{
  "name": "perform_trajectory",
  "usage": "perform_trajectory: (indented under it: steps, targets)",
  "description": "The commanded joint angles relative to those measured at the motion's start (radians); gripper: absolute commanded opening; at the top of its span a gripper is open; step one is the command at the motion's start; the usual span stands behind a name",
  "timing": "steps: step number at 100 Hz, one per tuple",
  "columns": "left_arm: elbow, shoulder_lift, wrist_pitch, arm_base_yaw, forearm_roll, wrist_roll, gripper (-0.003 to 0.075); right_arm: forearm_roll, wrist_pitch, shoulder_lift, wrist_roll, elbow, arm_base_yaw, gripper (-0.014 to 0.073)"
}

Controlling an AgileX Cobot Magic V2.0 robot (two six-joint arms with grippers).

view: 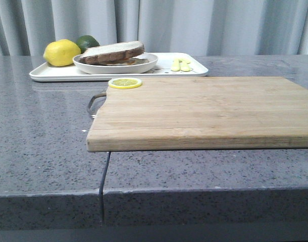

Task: Place bread and move sandwich to tray

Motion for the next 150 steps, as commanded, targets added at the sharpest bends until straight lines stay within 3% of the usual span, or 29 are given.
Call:
perform_trajectory:
  steps: [1,10,28,66,150]
  targets:
    - [-0.006,-0.033,-0.097,-0.006,0.180,-0.174,-0.0019,-0.008,-0.072,0.013,0.000,-0.024,-0.006,-0.0116]
    - [0.027,-0.084,-0.110,-0.006,0.309,-0.293,-0.0019,-0.008,-0.072,0.013,0.000,-0.024,-0.006,-0.0116]
    - [0.094,-0.170,-0.114,-0.006,0.368,-0.306,-0.0019,-0.008,-0.072,0.013,0.000,-0.024,-0.006,-0.0116]
    - [0.186,-0.268,-0.115,0.114,0.373,-0.321,-0.0019,-0.008,-0.072,0.013,0.000,-0.024,-0.006,-0.0116]
    - [0.201,-0.266,-0.114,0.114,0.384,-0.321,-0.0019,-0.008,-0.071,0.013,0.000,-0.024,-0.006,-0.0116]
